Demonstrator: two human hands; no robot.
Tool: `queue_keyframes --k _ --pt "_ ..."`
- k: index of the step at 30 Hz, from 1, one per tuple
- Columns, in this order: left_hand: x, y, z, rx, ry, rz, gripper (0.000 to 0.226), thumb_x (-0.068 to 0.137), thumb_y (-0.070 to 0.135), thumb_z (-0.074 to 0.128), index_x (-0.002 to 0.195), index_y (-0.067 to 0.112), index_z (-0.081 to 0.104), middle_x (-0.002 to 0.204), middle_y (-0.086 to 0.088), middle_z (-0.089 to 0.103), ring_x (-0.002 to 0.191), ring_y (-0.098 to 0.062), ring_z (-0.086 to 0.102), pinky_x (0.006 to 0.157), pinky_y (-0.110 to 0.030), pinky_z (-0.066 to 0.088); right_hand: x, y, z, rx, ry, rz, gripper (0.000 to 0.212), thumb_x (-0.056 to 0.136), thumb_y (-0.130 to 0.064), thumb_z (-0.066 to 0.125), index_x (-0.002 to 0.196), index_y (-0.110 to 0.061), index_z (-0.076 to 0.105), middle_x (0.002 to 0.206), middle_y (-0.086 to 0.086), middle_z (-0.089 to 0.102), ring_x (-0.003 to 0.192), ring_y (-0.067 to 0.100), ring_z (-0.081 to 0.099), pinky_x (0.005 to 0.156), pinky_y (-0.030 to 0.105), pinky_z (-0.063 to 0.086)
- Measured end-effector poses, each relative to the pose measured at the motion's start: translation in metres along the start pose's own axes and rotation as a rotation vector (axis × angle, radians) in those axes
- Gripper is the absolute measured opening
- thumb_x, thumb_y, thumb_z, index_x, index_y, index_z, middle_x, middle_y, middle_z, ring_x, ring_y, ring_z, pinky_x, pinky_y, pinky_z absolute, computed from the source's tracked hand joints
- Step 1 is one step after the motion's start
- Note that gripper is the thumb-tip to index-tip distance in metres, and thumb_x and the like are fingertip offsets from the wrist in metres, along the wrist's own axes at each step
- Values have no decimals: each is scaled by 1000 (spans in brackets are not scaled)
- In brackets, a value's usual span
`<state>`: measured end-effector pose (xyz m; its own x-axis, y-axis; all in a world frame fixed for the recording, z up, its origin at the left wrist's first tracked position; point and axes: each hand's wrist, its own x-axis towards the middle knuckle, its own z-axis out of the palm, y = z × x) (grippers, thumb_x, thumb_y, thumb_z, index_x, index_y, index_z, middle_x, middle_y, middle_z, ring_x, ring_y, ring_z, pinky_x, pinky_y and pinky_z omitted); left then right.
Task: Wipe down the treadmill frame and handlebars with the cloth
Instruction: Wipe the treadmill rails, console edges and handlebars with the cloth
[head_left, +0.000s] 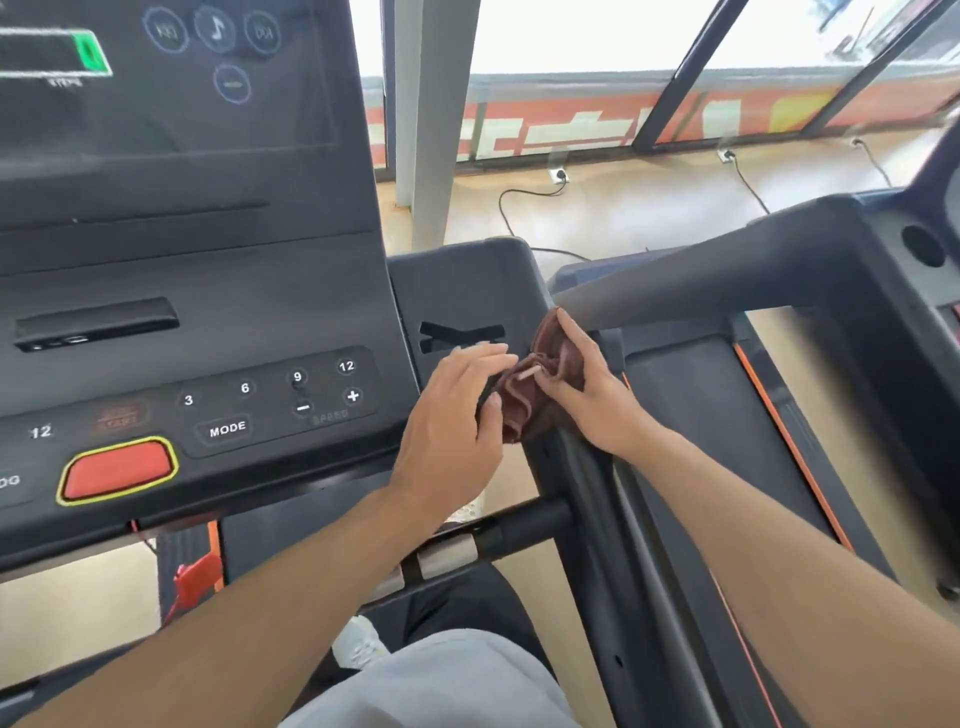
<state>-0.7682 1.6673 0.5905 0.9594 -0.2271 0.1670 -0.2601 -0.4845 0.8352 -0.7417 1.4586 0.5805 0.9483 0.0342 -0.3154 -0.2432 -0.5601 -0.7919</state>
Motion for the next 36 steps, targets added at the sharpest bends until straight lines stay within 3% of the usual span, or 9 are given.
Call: queue_keyframes --k 3,7,10,15,23,28,30,33,36 --pt "15 1 -5 6 6 -8 52 95 2 50 145 14 50 155 1 43 152 -12 27 128 -31 14 39 -18 2 -64 55 17 81 97 -48 62 161 -39 13 164 -8 24 145 14 36 120 35 35" --pt "24 1 -21 23 27 -69 56 97 5 49 152 15 40 163 3 32 154 -8 17 127 -37 18 101 -54 16 -448 195 2 89 89 -80 41 160 -35 11 168 -1 19 144 34 40 112 56 41" --pt "20 -2 -38 63 89 -63 53 98 3 50 150 13 44 160 4 36 153 -7 22 126 -33 21 135 -84 40 -590 293 81 89 92 -82 23 161 -27 15 168 8 20 147 42 31 116 61 33" --pt "3 -6 -56 79 175 -87 50 98 -1 52 146 12 49 154 3 44 149 -8 31 123 -29 25 148 -103 55 -792 146 -81 76 96 -72 16 158 -32 28 167 2 28 155 35 16 123 63 0" --pt "-36 6 -55 108 84 -90 52 96 8 60 146 17 48 155 8 43 147 -4 32 123 -24 23 61 -70 36 -763 -166 -373 65 98 -50 37 160 -47 17 170 -18 3 158 14 -9 125 48 -16" --pt "-67 10 -46 104 -23 -93 55 96 13 62 147 21 46 153 10 43 144 -4 35 122 -22 25 -13 -38 25 -688 -132 -228 70 93 -47 47 158 -48 21 170 -20 3 158 13 -11 127 53 -8" --pt "-79 12 -41 86 -39 -86 54 95 13 63 146 20 47 152 9 45 143 -5 38 122 -30 30 -43 -25 22 -639 -52 -94 80 93 -41 61 160 -48 15 170 -20 -4 158 16 -11 125 59 12" --pt "-96 17 -36 58 -57 -90 52 95 15 62 145 22 48 152 10 46 142 -7 39 122 -34 31 -85 -10 29 -609 87 90 97 90 -38 70 158 -52 3 169 -21 -7 153 29 19 108 58 42" --pt "-110 18 -35 51 -68 -84 53 95 16 63 145 24 47 151 10 47 142 -8 39 122 -33 30 -102 -2 38 -630 134 202 96 92 -42 67 156 -52 -3 170 -16 -2 139 36 41 102 55 47"
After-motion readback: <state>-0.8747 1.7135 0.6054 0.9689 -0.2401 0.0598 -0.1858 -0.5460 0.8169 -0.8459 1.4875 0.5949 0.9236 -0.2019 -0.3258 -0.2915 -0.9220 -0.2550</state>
